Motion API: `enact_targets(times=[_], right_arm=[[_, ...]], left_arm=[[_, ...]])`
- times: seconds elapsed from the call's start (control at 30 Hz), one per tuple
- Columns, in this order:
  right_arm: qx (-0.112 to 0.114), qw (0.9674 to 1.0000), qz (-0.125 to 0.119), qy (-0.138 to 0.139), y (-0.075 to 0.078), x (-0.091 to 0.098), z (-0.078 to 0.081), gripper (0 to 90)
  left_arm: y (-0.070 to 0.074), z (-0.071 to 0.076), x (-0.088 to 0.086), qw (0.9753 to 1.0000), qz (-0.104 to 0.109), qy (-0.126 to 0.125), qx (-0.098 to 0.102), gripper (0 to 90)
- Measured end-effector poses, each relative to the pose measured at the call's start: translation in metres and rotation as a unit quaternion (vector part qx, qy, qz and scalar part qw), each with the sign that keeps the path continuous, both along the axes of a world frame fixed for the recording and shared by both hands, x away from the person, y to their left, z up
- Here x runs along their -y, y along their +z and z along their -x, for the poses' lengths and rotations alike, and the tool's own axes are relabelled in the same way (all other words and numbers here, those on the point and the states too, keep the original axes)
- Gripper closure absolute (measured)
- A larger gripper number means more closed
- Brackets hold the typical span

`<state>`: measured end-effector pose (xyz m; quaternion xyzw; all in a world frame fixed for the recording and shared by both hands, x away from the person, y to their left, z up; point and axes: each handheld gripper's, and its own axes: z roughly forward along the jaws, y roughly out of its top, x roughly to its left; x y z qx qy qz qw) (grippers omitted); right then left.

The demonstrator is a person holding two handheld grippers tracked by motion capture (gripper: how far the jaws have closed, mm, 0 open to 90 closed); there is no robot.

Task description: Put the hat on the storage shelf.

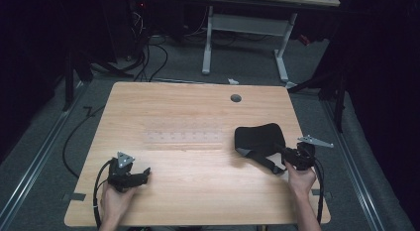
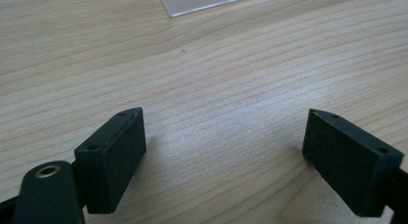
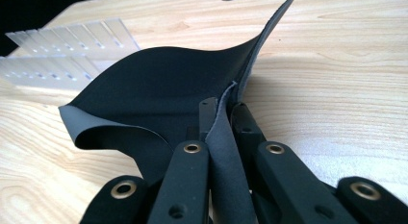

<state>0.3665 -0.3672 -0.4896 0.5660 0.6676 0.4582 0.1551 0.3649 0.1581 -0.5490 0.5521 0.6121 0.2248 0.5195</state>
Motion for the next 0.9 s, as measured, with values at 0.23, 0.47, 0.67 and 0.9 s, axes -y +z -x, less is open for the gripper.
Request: enact_targets(times=[0.23, 0.47, 0.67, 0.9], right_arm=[[0.006, 0.9999, -0.015, 0.005, 0.003, 0.0, 0.015, 86.7], [0.011, 0.9996, -0.026, 0.009, 0.001, -0.003, 0.027, 86.7], [0.016, 0.9993, -0.03, 0.016, 0.004, -0.008, 0.039, 86.7], [0.024, 0.9979, -0.051, 0.031, 0.006, -0.015, 0.053, 86.6]], left_arm=[[0.001, 0.003, -0.002, 0.9999, 0.01, -0.01, 0.0, 19.1], [0.002, 0.01, 0.001, 0.9993, 0.009, -0.035, 0.01, 18.2], [0.008, 0.019, 0.009, 0.9979, 0.008, -0.061, 0.021, 18.9], [0.022, 0.027, 0.019, 0.9953, 0.026, -0.086, 0.036, 20.7]])
